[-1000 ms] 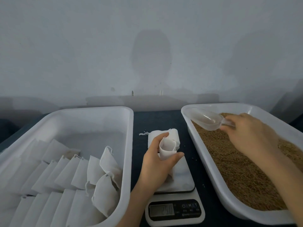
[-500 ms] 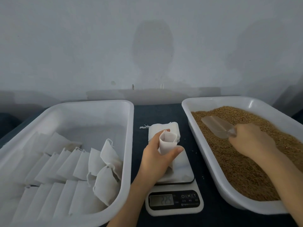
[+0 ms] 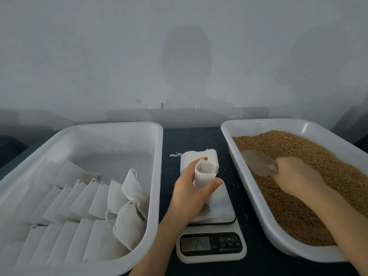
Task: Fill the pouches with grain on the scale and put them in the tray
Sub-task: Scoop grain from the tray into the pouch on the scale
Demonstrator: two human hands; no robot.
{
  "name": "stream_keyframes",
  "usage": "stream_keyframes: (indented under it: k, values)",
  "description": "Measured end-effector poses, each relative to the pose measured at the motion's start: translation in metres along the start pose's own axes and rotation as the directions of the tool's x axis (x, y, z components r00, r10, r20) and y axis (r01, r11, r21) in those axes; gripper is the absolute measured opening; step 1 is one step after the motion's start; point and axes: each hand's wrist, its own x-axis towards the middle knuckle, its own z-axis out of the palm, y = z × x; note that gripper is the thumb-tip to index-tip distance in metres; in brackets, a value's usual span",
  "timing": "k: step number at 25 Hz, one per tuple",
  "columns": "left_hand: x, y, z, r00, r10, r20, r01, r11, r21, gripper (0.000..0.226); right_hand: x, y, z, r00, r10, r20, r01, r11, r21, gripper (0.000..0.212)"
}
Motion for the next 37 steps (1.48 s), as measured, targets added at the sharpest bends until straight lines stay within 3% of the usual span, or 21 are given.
stream_keyframes:
  k: [4, 7, 9, 15, 18, 23, 27, 37]
  values:
    - [0.000, 0.000, 0.001, 1.000, 0.000, 0.012, 0.000, 1.000, 0.002, 0.059, -0.006, -0.004, -0.006, 0.996, 0.005, -0.090, -0.011, 0.998, -0.066, 0.021]
    - [0.000, 0.001, 0.001, 1.000, 0.004, 0.013, -0.004, 1.000, 0.003, 0.066, -0.007, -0.009, -0.008, 0.997, 0.040, -0.068, -0.046, 0.995, -0.089, 0.031]
    - [0.000, 0.001, 0.001, 1.000, 0.008, 0.006, -0.008, 1.000, 0.004, 0.068, -0.007, -0.009, -0.006, 0.997, 0.006, -0.072, -0.011, 0.997, -0.071, 0.026]
    - [0.001, 0.003, 0.001, 1.000, 0.006, 0.007, -0.006, 1.000, 0.005, 0.062, -0.006, 0.007, -0.008, 0.999, 0.025, -0.036, -0.013, 0.950, 0.313, 0.019]
    - [0.001, 0.002, 0.001, 1.000, -0.001, 0.008, 0.001, 1.000, 0.005, 0.061, -0.003, 0.019, -0.013, 0.999, 0.009, -0.033, 0.004, 0.926, 0.377, 0.020]
    - [0.002, 0.002, 0.000, 1.000, -0.013, 0.005, 0.013, 1.000, 0.009, 0.048, -0.003, 0.046, -0.025, 1.000, -0.001, -0.029, 0.010, 0.946, 0.323, 0.012]
    - [0.002, 0.002, 0.000, 1.000, -0.010, 0.010, 0.010, 1.000, 0.030, 0.055, -0.004, 0.071, -0.028, 1.000, -0.018, -0.007, 0.020, 0.970, 0.243, 0.016]
    - [0.002, 0.001, 0.001, 1.000, -0.024, 0.017, 0.023, 0.998, 0.058, 0.058, -0.005, 0.088, -0.013, 0.997, -0.017, 0.074, -0.002, 0.968, 0.250, 0.026]
